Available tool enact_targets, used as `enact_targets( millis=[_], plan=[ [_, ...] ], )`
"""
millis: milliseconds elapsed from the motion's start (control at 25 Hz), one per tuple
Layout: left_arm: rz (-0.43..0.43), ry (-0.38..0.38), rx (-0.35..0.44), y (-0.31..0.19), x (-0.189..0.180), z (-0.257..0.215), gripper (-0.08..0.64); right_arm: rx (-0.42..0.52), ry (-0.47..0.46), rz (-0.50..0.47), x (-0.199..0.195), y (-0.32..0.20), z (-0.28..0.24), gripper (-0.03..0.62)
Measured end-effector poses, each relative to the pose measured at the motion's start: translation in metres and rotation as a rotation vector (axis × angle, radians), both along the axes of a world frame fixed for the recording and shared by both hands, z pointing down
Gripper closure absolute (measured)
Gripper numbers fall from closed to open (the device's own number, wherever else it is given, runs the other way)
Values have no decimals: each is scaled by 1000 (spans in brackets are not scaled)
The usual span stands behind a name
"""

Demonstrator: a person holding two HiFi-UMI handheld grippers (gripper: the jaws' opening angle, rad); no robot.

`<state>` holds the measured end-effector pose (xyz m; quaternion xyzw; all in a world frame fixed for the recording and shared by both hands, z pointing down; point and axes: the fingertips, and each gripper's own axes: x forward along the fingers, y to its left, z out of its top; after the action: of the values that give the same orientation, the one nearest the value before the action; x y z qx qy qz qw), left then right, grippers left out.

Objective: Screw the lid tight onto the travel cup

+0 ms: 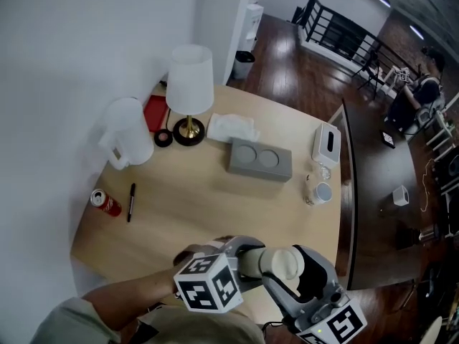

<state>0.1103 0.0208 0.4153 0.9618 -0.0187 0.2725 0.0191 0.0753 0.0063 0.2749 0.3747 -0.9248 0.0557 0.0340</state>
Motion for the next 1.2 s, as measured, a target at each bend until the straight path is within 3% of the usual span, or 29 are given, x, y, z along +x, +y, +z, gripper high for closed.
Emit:
enact_targets(
  millis=[160,240,280,360,440,520,640,760,920,1040,1200],
  plan=[
    [-213,-82,203,-30,-4,6,245,-7,5,-14,0,4,0,318],
    [-270,-105,230,-36,-6,12,245,-10,7,-38,-1,9,-1,316],
    [-268,-99,205,-33,-5,16,245,-11,8,-50,-1,11,-1,316],
    [-185,-24,74,-17,-1,17,245,-13,10,-70,-2,15,-2,314],
    [-8,113,-95,9,3,2,245,-15,12,-87,-2,18,-3,303],
    [179,218,-190,33,1,-20,245,-18,13,-112,-3,22,-4,285],
    [364,213,-200,59,-7,-33,245,-32,11,-201,-7,30,-7,266],
    [476,169,-204,76,-12,-35,245,-58,1,-367,-16,40,-13,256],
    [528,134,-206,84,-14,-34,245,-74,-17,-481,-23,46,-16,258],
    [480,130,-198,75,-13,-31,245,-51,-25,-441,-23,43,-17,304],
    [360,129,-154,55,-8,-25,245,-23,7,-327,-21,29,-12,305]
  ],
)
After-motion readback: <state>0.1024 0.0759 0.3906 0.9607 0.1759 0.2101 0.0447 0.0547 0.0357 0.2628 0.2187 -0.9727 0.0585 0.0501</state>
